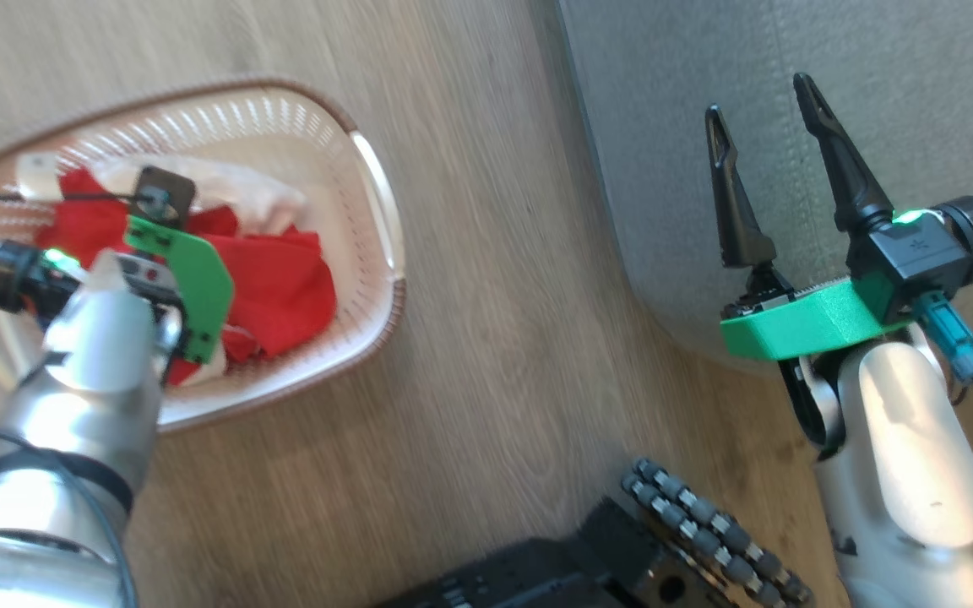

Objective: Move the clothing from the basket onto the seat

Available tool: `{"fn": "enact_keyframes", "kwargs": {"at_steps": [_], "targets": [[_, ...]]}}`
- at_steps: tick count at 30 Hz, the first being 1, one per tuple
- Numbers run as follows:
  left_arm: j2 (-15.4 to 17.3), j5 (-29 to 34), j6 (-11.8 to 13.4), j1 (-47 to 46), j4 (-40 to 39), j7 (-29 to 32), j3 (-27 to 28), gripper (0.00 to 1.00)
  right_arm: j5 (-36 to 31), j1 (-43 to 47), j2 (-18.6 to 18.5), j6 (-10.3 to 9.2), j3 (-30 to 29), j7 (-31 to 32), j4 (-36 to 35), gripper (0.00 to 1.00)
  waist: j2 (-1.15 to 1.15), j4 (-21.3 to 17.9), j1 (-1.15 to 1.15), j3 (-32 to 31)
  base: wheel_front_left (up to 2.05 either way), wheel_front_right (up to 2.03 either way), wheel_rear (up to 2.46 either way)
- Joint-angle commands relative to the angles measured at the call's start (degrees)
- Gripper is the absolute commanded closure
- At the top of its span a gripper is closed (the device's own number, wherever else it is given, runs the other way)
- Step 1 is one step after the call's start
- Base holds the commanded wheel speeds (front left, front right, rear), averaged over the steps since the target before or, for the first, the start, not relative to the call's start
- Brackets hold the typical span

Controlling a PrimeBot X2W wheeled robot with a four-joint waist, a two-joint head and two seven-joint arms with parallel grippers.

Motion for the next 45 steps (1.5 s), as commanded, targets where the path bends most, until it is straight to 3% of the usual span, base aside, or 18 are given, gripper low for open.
{"fn": "enact_keyframes", "kwargs": {"at_steps": [1,8,18,25,33,41,45], "targets": [[0.2,-0.5,0.5,1.8,-0.7,-2.0,1.1,1.00,-0.9,2.8,-0.5,-0.01,0.1,-0.5,-1.0,0.00,0.00,3.7,0.00,-6.5,0.00,0.00,0.00],[-2.2,-1.4,0.9,5.6,-0.7,-10.0,0.6,1.00,-2.9,4.7,-0.5,-0.01,-0.7,-0.5,1.0,0.00,0.00,7.6,0.00,-16.2,0.00,0.00,0.00],[-4.1,-3.2,1.6,9.0,-5.0,-14.6,1.0,1.00,-3.7,8.0,-0.5,-0.01,-0.9,-0.5,2.5,0.00,0.00,10.9,0.00,-25.4,0.00,0.00,0.00],[-3.6,-4.0,2.9,13.8,-20.6,-14.7,2.7,1.00,-3.9,10.0,-0.5,-0.01,-0.8,-0.5,2.8,0.00,0.00,12.3,0.00,-30.7,0.00,0.00,0.00],[-3.1,-3.8,5.4,20.9,-43.7,-14.7,7.5,1.00,-4.0,12.6,-0.5,-0.01,-0.8,-0.5,2.5,0.00,0.00,12.8,0.00,-35.2,0.00,0.00,0.00],[-4.8,-2.7,3.7,26.6,-65.7,-14.7,13.2,1.00,-3.8,14.9,-0.5,-0.01,0.6,-0.5,1.3,0.00,0.00,12.8,0.00,-37.8,0.00,0.00,0.00],[-5.7,-1.6,2.5,28.2,-72.8,-14.7,14.0,1.00,-3.6,15.7,-0.5,-0.01,0.8,-0.5,1.0,0.00,0.00,12.8,0.00,-38.5,0.00,0.00,0.00]]}}
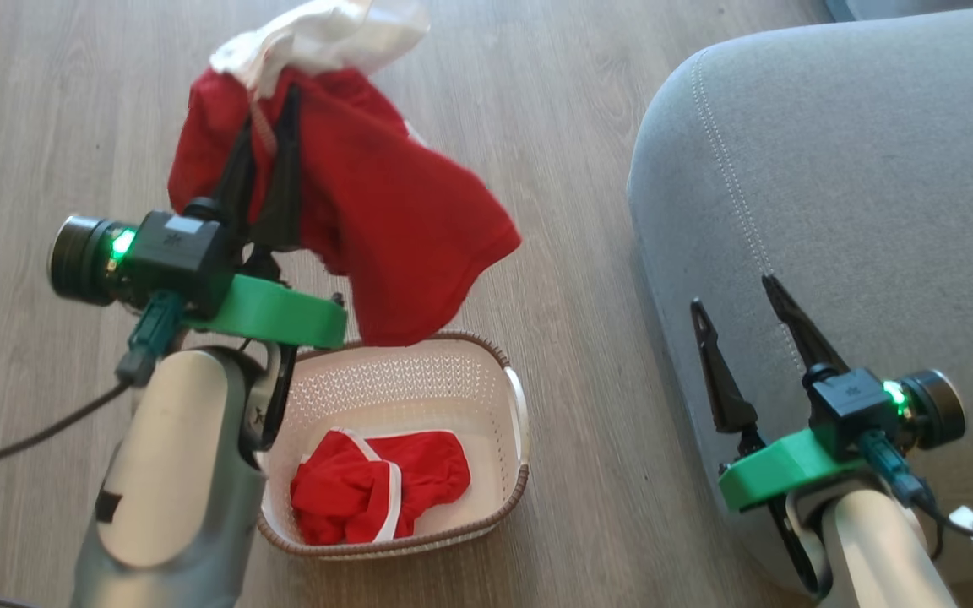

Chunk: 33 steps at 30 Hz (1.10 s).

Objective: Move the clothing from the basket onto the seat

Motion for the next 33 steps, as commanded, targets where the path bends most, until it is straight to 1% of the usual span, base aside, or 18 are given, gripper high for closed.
{"fn": "enact_keyframes", "kwargs": {"at_steps": [1,6,7,12,15,29,33], "targets": [[0.2,0.9,-0.5,-1.0,-4.3,-0.5,2.4,1.00,0.1,-0.1,-0.4,-0.01,1.6,-0.5,-2.0,0.00,0.00,0.0,0.01,-0.4,0.00,0.00,0.00],[-0.8,1.3,-2.0,0.6,-9.5,-0.5,0.7,1.00,0.7,0.6,-0.4,-0.01,2.2,-0.5,-3.1,0.00,0.00,0.1,0.01,-0.9,0.00,0.00,0.00],[-0.8,1.3,-2.0,0.6,-9.5,-0.5,0.7,1.00,0.7,0.6,-0.4,-0.01,2.2,-0.5,-3.1,0.00,0.00,0.1,0.01,-0.9,0.00,0.00,0.00],[-1.2,1.7,-3.7,2.0,-11.8,-0.5,-2.7,1.00,1.1,0.8,-0.4,-0.01,2.6,-0.5,-4.1,0.00,0.00,0.0,0.01,-0.8,0.00,0.00,0.00],[-1.3,1.7,-4.2,2.8,-12.1,-0.5,-4.6,1.00,1.2,0.8,-0.4,-0.01,2.7,-0.5,-4.6,0.00,0.00,0.0,0.01,-0.8,0.00,0.00,0.00],[-1.5,1.7,-3.2,3.0,-12.3,-0.5,-6.6,1.00,0.2,0.3,-0.4,-0.01,1.9,-0.5,-6.5,0.00,0.00,-0.5,0.01,-0.7,0.00,0.00,0.00],[-1.5,1.8,-3.2,2.9,-12.1,-0.5,-6.4,1.00,2.8,-0.5,-1.0,-0.01,4.8,-0.5,-8.0,0.00,0.00,-0.9,0.01,-0.6,0.00,0.00,0.00]]}}
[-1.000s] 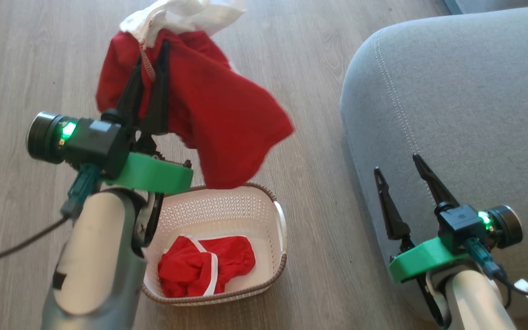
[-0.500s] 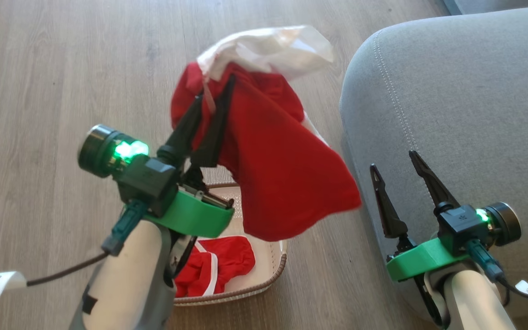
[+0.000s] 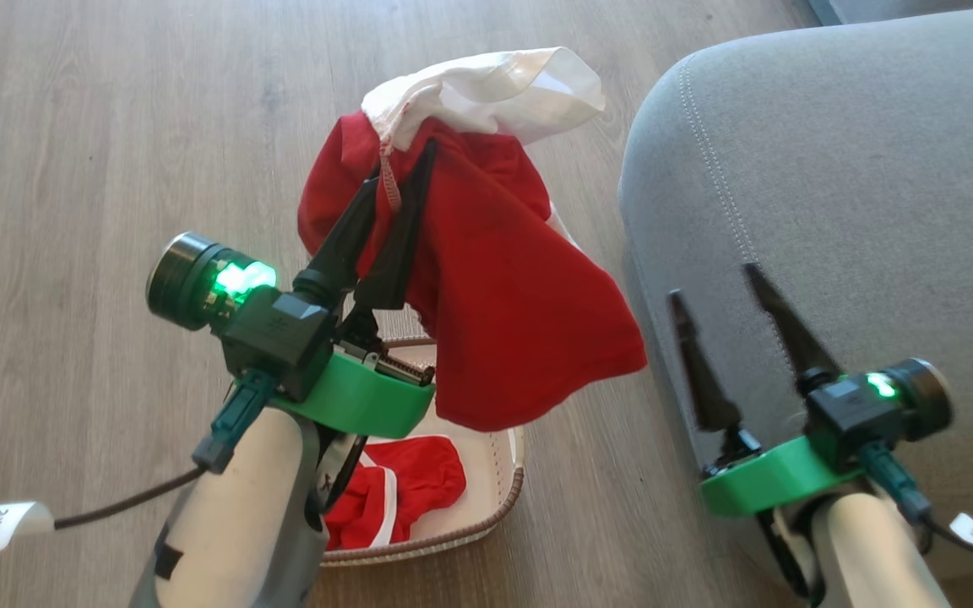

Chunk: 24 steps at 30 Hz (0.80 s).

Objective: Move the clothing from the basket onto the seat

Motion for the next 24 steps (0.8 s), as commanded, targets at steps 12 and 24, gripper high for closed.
{"fn": "enact_keyframes", "kwargs": {"at_steps": [12,24], "targets": [[0.1,1.2,-0.5,-2.3,-1.4,-0.3,1.0,1.00,15.0,-6.5,-14.0,-0.01,21.6,-0.5,-8.1,0.00,0.00,-0.2,0.00,0.1,0.00,0.00,0.00],[0.1,2.3,-2.5,-2.3,-1.1,-0.3,-2.2,1.00,20.4,-9.7,-16.1,-0.01,23.6,-0.5,-5.7,0.00,0.00,1.2,0.00,0.4,0.00,0.00,0.00]]}}
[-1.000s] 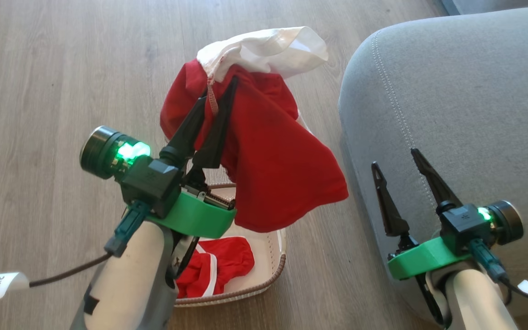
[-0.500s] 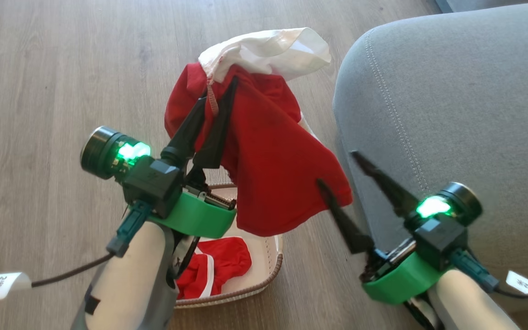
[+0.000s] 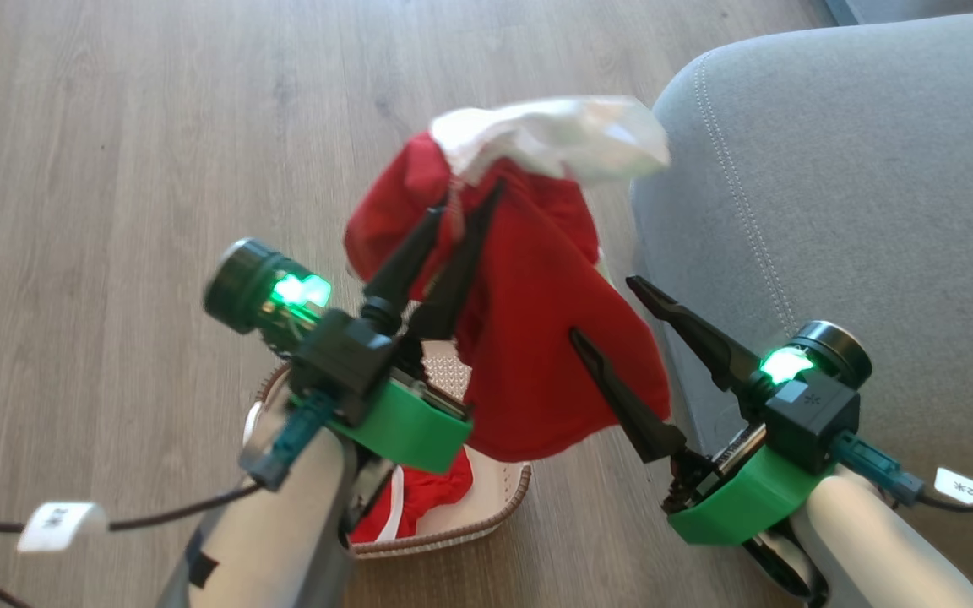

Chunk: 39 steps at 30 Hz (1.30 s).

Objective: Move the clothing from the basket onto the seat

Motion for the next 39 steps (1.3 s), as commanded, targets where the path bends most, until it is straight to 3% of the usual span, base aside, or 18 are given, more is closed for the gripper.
{"fn": "enact_keyframes", "kwargs": {"at_steps": [1,17,29,30,31,39], "targets": [[0.1,0.8,-0.5,-2.3,-1.8,-0.3,1.0,1.00,0.7,-2.0,-0.4,-0.01,0.6,-0.5,-1.2,0.00,0.00,0.2,0.00,0.0,0.00,0.00,0.00],[0.1,2.5,-3.9,-2.9,-2.4,-0.3,-9.7,1.00,-1.6,-5.4,-0.6,-0.01,3.3,-0.5,4.8,0.00,0.00,1.2,0.00,-0.1,0.00,0.00,0.00],[0.1,1.8,-4.7,-3.1,-1.9,-0.3,-15.3,1.00,-5.3,-6.4,3.0,-0.01,1.4,-0.5,7.9,0.00,0.00,2.4,0.00,-0.3,0.00,0.00,0.00],[0.1,1.7,-4.7,-3.1,-1.8,-0.3,-15.5,1.00,-5.2,-6.2,3.4,-0.01,1.1,-0.5,8.3,0.65,0.00,2.5,0.00,-0.3,0.00,0.00,0.00],[0.1,1.7,-4.8,-3.1,-1.8,-0.3,-15.7,1.00,-5.5,-6.2,3.8,-0.01,0.6,-0.5,8.3,1.00,0.00,2.6,0.00,-0.3,0.00,0.00,0.00],[0.1,1.5,-4.7,-2.6,-1.7,-0.3,-15.6,1.00,-6.9,-5.0,6.3,-0.01,-3.7,-0.5,7.6,1.00,0.00,3.3,0.00,-0.5,0.00,0.00,0.00]]}}
